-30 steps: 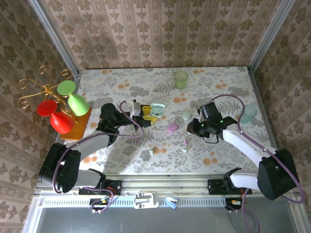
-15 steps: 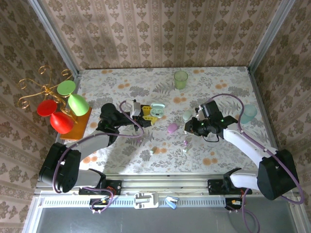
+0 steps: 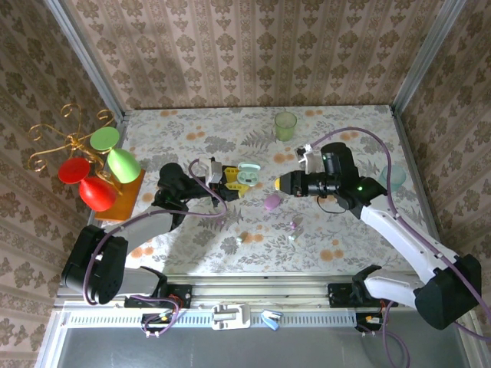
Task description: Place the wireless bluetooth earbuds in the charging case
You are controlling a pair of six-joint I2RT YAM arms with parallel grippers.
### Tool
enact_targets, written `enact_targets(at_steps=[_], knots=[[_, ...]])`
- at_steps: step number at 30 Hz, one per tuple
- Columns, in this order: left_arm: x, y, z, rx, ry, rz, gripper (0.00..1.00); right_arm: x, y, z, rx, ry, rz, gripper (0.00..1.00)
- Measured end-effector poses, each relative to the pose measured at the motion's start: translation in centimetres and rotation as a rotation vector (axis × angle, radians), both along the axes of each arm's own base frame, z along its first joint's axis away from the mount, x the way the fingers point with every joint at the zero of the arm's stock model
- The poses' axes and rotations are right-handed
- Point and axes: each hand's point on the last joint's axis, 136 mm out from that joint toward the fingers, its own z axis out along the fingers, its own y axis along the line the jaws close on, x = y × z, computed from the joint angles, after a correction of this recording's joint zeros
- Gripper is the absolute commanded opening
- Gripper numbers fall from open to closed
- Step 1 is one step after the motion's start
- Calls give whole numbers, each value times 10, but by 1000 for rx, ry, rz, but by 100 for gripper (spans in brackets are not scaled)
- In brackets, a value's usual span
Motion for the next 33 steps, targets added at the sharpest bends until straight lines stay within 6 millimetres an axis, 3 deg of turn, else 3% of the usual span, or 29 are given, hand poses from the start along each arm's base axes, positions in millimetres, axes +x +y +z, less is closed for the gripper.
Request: enact_targets(at_steps=[6, 11, 24, 33], knots=[[1, -1, -2, 3, 6, -1, 31, -12, 27, 49, 50, -156, 116, 18], [2, -2, -5, 8, 15, -3, 30, -14, 39, 70, 64, -230, 161, 18], [0, -3, -5, 8, 15, -9, 30, -15, 55, 58, 27, -237, 210, 18], [-1, -3, -5, 8, 15, -13, 30, -8, 53, 55, 1, -258, 182, 17]])
